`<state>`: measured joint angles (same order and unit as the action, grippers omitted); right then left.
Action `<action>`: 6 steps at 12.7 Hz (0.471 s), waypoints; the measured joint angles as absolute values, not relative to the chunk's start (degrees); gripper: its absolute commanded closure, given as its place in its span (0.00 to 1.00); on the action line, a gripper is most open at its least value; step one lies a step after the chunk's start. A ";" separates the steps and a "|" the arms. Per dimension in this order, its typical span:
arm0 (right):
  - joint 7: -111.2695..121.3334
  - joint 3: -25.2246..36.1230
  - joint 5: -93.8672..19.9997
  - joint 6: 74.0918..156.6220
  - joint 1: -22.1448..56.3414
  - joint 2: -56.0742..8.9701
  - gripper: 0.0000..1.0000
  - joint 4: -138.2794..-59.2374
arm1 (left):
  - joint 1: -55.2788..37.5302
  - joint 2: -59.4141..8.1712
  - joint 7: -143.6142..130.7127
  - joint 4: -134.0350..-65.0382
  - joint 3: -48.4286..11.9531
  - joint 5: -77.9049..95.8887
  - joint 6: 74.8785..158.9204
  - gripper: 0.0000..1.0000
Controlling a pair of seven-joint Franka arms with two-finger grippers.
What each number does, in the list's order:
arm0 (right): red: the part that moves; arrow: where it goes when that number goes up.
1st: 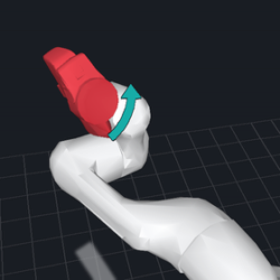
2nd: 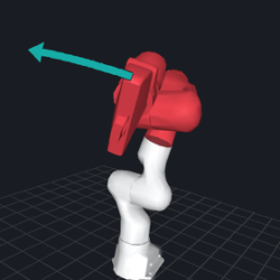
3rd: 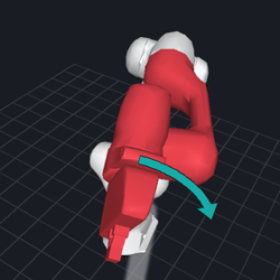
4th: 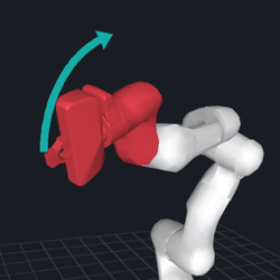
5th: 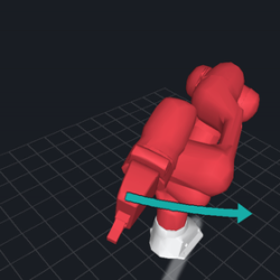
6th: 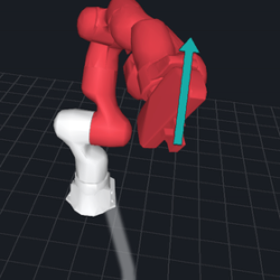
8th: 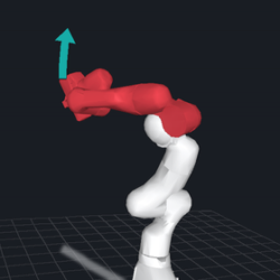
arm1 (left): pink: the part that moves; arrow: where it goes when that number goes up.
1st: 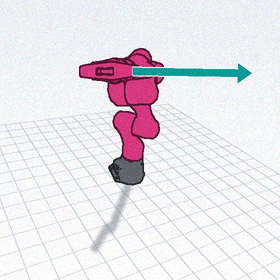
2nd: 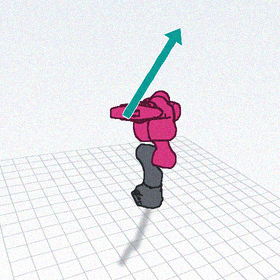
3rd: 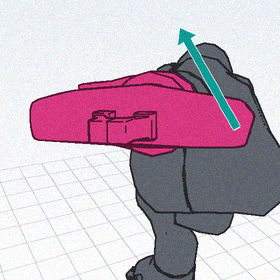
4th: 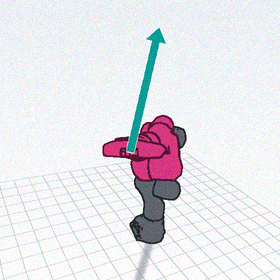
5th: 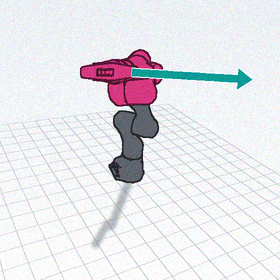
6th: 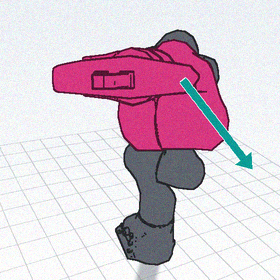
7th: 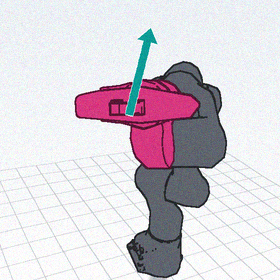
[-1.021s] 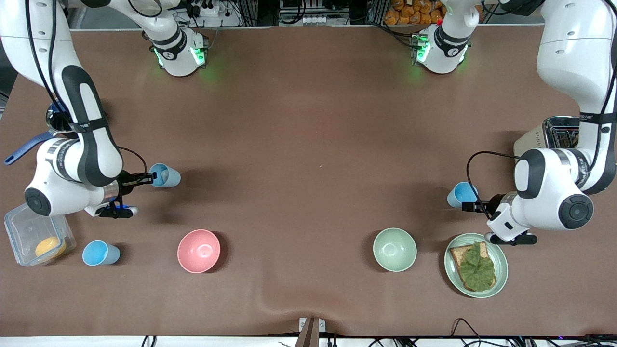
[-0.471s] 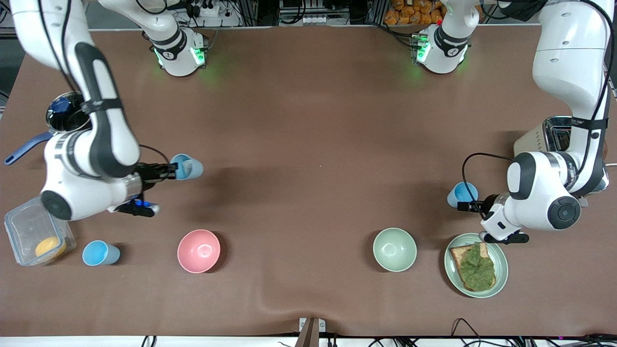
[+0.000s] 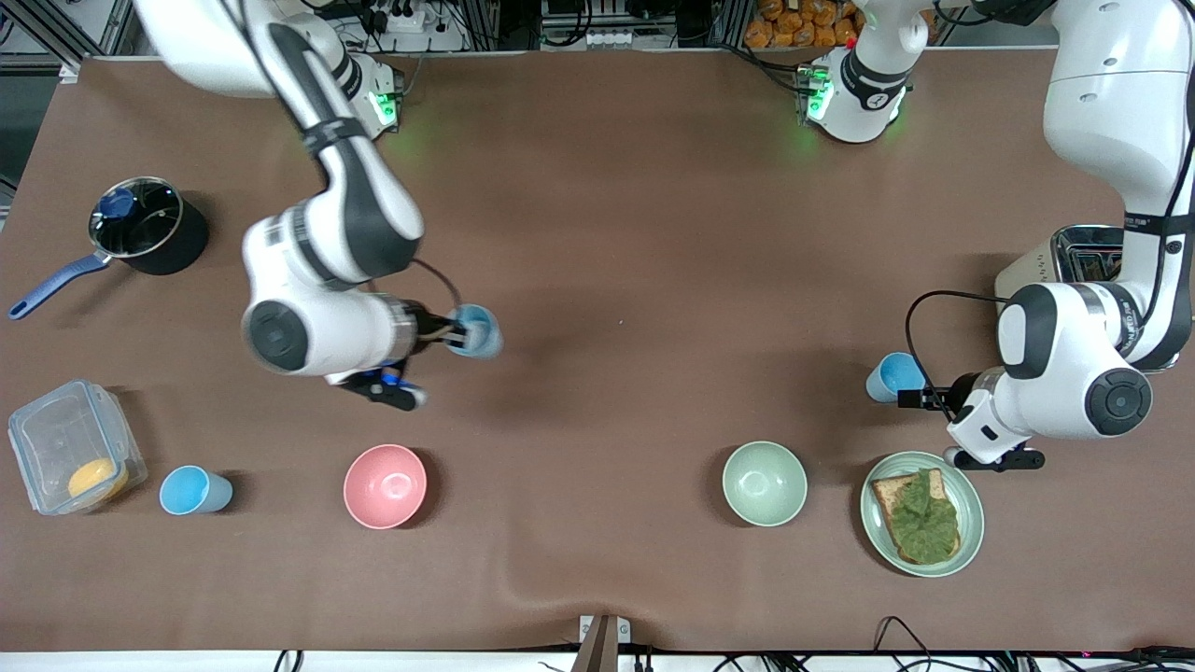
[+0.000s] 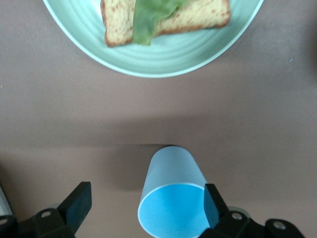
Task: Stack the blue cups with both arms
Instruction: 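Carry the ball cup with the right gripper to the table middle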
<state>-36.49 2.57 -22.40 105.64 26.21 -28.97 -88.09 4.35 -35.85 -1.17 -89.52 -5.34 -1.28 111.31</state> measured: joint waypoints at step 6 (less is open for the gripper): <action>-49.78 2.58 -23.30 130.39 40.72 -31.46 1.00 -96.06 | 5.39 -34.52 -1.17 -95.07 -5.39 -1.28 114.28 0.00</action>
